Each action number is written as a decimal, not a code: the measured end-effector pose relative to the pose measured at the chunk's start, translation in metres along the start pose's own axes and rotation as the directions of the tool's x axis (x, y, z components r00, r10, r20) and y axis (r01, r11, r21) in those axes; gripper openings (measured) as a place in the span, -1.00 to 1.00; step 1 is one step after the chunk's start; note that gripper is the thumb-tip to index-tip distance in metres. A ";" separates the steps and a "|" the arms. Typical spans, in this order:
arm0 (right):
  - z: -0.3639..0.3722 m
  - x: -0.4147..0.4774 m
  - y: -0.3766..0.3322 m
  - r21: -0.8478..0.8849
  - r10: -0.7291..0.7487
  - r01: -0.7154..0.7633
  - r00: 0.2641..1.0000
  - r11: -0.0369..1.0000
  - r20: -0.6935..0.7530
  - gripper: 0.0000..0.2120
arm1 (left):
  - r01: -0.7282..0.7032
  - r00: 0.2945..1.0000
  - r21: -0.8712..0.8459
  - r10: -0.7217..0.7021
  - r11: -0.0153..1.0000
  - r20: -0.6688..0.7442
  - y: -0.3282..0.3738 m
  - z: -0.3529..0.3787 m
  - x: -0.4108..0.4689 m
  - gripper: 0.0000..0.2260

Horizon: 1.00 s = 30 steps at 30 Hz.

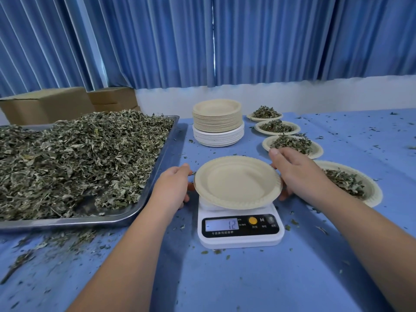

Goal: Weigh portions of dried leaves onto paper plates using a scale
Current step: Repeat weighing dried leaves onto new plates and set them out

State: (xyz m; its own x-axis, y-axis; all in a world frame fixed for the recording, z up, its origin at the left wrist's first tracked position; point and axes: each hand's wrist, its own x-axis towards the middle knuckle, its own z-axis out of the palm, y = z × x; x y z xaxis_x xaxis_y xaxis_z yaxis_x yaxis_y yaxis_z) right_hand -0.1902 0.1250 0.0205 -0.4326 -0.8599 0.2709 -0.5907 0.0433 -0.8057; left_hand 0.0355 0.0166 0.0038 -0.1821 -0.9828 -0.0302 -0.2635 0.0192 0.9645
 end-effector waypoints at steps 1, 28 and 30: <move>0.000 0.000 -0.001 0.007 0.004 -0.004 1.000 1.000 0.006 -0.69 | 0.002 1.000 -0.003 -0.002 1.000 0.000 0.000 0.000 -0.001 -0.76; 0.002 -0.001 -0.002 -0.077 0.005 -0.006 1.000 0.997 -0.011 -0.51 | -0.356 0.903 0.264 0.403 0.896 -0.149 0.022 -0.002 -0.032 -0.91; 0.001 -0.001 -0.001 -0.098 -0.006 0.004 1.000 0.995 -0.017 -0.52 | -0.388 0.844 0.389 0.492 0.836 -0.215 0.025 -0.015 -0.031 -0.92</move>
State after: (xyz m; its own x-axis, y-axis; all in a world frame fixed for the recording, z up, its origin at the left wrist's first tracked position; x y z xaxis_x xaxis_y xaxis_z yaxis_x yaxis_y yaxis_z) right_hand -0.1885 0.1253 0.0209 -0.4404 -0.8514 0.2848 -0.6566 0.0891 -0.7490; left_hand 0.0491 0.0443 0.0328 -0.0793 -0.8594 0.5052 -0.5180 0.4685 0.7157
